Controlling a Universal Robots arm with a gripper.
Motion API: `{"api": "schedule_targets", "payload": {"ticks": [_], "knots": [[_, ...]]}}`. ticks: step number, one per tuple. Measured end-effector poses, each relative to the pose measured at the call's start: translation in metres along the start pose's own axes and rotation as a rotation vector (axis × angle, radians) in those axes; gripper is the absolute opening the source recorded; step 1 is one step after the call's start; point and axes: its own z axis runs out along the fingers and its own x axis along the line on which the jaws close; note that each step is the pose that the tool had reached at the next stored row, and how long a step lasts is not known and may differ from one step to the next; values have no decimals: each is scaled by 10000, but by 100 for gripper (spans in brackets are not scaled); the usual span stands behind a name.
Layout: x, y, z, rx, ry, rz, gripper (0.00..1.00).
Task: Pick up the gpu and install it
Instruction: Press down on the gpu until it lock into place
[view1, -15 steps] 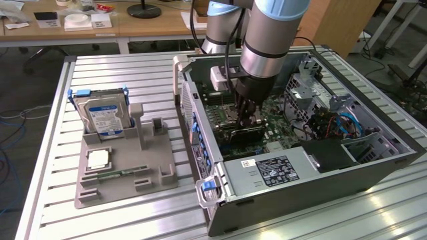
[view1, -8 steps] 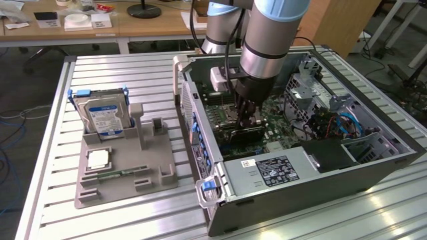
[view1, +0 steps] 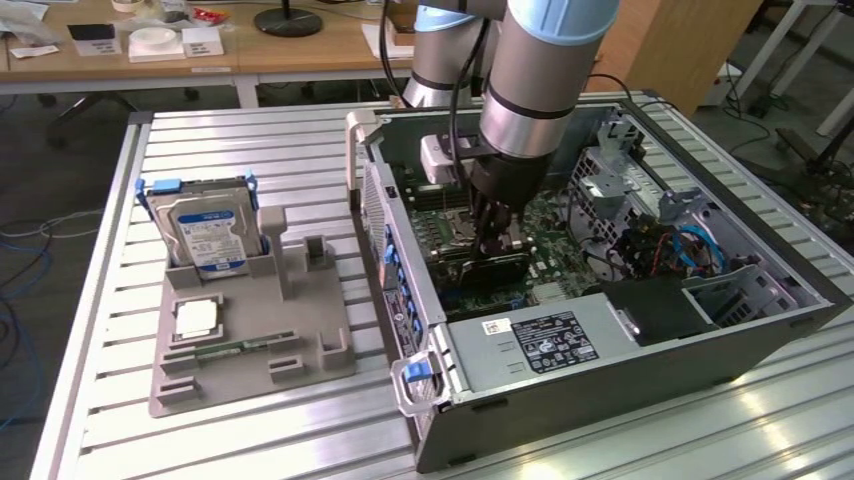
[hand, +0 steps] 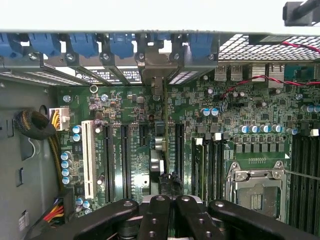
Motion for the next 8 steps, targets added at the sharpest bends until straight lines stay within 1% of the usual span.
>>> {"api": "schedule_targets", "payload": {"ticks": [6,8], "knots": [[1,1,9,-1,1,0,11],[2,3,19,-3,10,0,11]]}}
